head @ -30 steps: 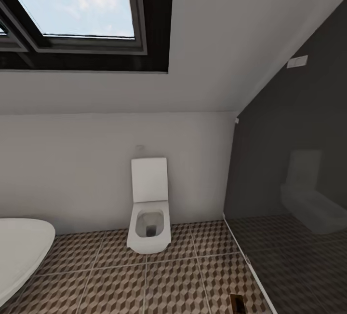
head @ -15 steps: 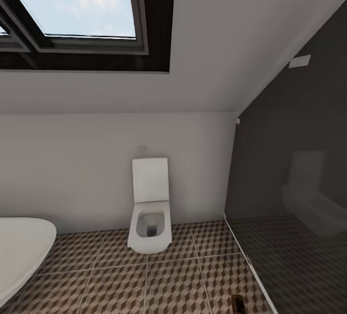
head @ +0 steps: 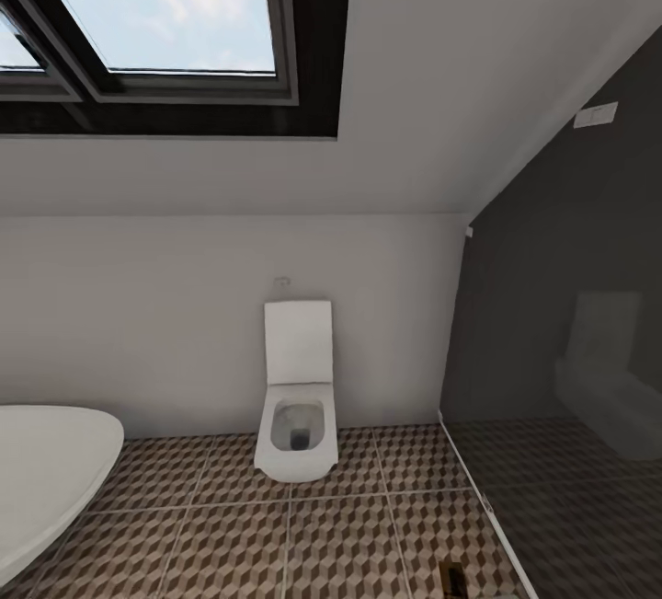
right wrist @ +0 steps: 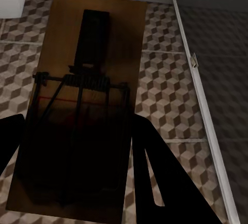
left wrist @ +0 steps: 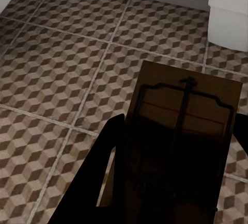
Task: Take the four mousetraps from the cabinet in the bathroom and place them on the bathroom floor. Make sure all four end up on the same floor surface, and ensure that at least two of them are either under or directly next to the same bathroom sink.
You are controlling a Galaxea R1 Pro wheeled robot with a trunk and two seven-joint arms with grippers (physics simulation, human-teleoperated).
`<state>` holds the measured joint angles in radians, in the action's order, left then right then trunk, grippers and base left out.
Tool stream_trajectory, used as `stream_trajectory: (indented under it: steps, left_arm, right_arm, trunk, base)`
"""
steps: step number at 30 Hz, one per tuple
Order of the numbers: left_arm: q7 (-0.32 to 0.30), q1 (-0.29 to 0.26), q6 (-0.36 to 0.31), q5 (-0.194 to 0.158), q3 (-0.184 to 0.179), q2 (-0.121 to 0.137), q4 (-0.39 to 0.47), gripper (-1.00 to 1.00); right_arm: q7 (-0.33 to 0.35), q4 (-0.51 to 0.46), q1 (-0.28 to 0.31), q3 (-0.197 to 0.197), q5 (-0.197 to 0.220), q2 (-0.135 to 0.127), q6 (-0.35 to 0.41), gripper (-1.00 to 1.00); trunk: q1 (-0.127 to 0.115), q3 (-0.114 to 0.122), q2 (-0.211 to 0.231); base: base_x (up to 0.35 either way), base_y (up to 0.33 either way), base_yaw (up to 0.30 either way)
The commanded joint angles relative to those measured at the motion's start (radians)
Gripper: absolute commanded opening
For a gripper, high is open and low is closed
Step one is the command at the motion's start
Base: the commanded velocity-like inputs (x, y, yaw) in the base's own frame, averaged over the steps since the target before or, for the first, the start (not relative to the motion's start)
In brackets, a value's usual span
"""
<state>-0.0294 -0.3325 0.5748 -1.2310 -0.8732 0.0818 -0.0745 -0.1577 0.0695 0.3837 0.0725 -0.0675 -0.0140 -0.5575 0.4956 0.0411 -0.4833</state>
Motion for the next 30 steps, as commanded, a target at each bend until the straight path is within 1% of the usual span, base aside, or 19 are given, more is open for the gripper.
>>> stream_trajectory:
  steps: [1,7,15,20,30]
  left_arm:
    - [0.0,0.0,0.002,-0.005,-0.007,-0.001,-0.002,-1.0]
    - [0.0,0.0,0.002,-0.005,-0.007,-0.001,-0.002,-1.0]
    - [0.0,0.0,0.002,-0.005,-0.007,-0.001,-0.002,-1.0]
    - [0.0,0.0,0.002,-0.005,-0.007,-0.001,-0.002,-1.0]
    - [0.0,0.0,0.002,-0.005,-0.007,-0.001,-0.002,-1.0]
  right_arm:
    - [-0.006,0.004,0.001,0.007,-0.003,0.0,-0.005,-1.0]
    - [-0.006,0.004,0.001,0.007,-0.003,0.0,-0.005,-1.0]
    - [-0.006,0.004,0.001,0.007,-0.003,0.0,-0.005,-1.0]
    - [-0.006,0.004,0.001,0.006,-0.003,0.0,-0.004,-1.0]
    - [-0.006,0.004,0.001,0.006,-0.003,0.0,-0.004,-1.0]
  trunk:
    - [0.0,0.0,-0.001]
    - [0.0,0.0,-0.001]
    - [0.0,0.0,-0.001]
    - [0.0,0.0,-0.001]
    - [0.0,0.0,-0.001]
  base:
    - [0.0,0.0,0.007]
    - [0.0,0.0,0.126]
    - [0.0,0.0,0.025]
    - [0.0,0.0,0.163]
    - [0.0,0.0,0.088]
